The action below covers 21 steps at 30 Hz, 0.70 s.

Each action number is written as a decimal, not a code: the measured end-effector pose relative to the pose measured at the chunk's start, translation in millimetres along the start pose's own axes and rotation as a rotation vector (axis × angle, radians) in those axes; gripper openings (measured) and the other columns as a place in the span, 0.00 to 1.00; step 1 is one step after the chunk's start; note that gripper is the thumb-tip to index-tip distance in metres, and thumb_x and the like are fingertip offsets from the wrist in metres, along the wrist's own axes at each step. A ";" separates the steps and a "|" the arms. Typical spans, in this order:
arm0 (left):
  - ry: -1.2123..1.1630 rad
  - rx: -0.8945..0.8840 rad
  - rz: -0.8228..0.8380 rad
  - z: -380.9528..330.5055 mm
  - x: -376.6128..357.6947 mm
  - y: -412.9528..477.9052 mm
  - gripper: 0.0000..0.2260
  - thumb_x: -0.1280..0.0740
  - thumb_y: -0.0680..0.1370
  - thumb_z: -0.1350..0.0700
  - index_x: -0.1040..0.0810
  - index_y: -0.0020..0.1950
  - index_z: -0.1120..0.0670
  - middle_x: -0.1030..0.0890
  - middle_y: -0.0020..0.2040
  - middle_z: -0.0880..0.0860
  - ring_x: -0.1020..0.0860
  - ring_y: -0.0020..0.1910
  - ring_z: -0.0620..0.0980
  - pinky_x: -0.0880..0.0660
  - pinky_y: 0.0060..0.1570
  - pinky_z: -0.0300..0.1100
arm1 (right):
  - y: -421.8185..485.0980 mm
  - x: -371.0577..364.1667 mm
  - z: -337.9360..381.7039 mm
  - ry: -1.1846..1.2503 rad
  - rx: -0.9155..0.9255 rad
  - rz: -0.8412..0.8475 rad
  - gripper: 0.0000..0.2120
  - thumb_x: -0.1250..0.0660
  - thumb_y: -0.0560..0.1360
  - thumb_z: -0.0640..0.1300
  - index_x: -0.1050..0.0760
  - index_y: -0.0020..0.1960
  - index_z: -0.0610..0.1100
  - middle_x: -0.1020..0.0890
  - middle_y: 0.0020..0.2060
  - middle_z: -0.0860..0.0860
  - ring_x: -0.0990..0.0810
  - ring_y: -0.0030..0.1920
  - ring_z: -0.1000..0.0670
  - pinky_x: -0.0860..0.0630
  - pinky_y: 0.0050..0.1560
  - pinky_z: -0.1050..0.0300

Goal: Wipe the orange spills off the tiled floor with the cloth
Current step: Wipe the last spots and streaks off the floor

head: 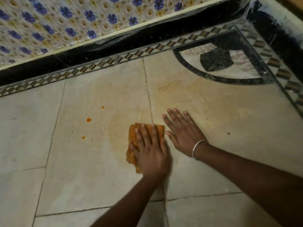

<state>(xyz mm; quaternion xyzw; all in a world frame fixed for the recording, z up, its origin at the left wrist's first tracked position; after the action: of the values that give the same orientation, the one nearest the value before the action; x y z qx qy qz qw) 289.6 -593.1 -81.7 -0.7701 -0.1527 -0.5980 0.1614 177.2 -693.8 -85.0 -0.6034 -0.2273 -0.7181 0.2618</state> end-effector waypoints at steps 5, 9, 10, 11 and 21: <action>0.087 -0.199 0.068 8.1 11.7 83.4 0.27 0.58 0.86 0.37 0.58 0.84 0.40 0.59 0.86 0.49 0.64 0.84 0.51 0.59 0.80 0.63 | -0.2 0.4 -1.1 -0.031 -0.013 0.007 0.31 0.55 0.83 0.57 0.48 0.81 0.42 0.46 0.81 0.46 0.50 0.81 0.47 0.51 0.80 0.42; 0.025 -0.031 0.079 74.4 36.1 101.5 0.29 0.60 0.84 0.36 0.58 0.85 0.42 0.58 0.86 0.51 0.62 0.84 0.52 0.60 0.80 0.63 | -1.1 0.1 -1.0 -0.024 -0.017 0.018 0.32 0.55 0.83 0.58 0.50 0.82 0.43 0.47 0.81 0.47 0.51 0.81 0.47 0.53 0.80 0.43; 0.009 0.040 0.060 88.9 38.7 88.4 0.29 0.60 0.84 0.37 0.58 0.85 0.43 0.58 0.86 0.51 0.62 0.84 0.52 0.59 0.80 0.64 | -1.5 -0.1 -0.4 -0.027 -0.016 0.018 0.32 0.55 0.83 0.58 0.50 0.82 0.42 0.47 0.81 0.47 0.50 0.81 0.47 0.53 0.80 0.43; -0.002 0.111 0.030 98.2 38.6 69.5 0.29 0.60 0.84 0.37 0.58 0.85 0.43 0.58 0.86 0.51 0.61 0.84 0.52 0.58 0.80 0.64 | -1.4 -0.1 -0.5 -0.032 -0.019 0.016 0.32 0.55 0.83 0.58 0.49 0.82 0.42 0.47 0.81 0.46 0.50 0.81 0.47 0.52 0.80 0.43; 0.065 -0.109 0.034 8.2 3.8 18.7 0.29 0.57 0.86 0.36 0.58 0.85 0.44 0.62 0.85 0.52 0.66 0.83 0.53 0.64 0.80 0.62 | 0.2 0.4 0.4 -0.047 -0.021 0.020 0.32 0.55 0.82 0.57 0.45 0.81 0.41 0.44 0.81 0.45 0.47 0.81 0.46 0.49 0.79 0.41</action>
<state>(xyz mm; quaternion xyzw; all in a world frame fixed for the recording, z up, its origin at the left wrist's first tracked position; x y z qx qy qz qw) 305.7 -606.3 -81.1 -0.7605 -0.1015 -0.6272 0.1344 177.6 -693.8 -84.5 -0.6250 -0.2198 -0.7034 0.2575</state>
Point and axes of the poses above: each hand's wrist, its own y-axis towards the middle knuckle, its own x-axis out of the back of the hand, z = x × y, the point moved 6 cm from there along y, towards the middle knuckle
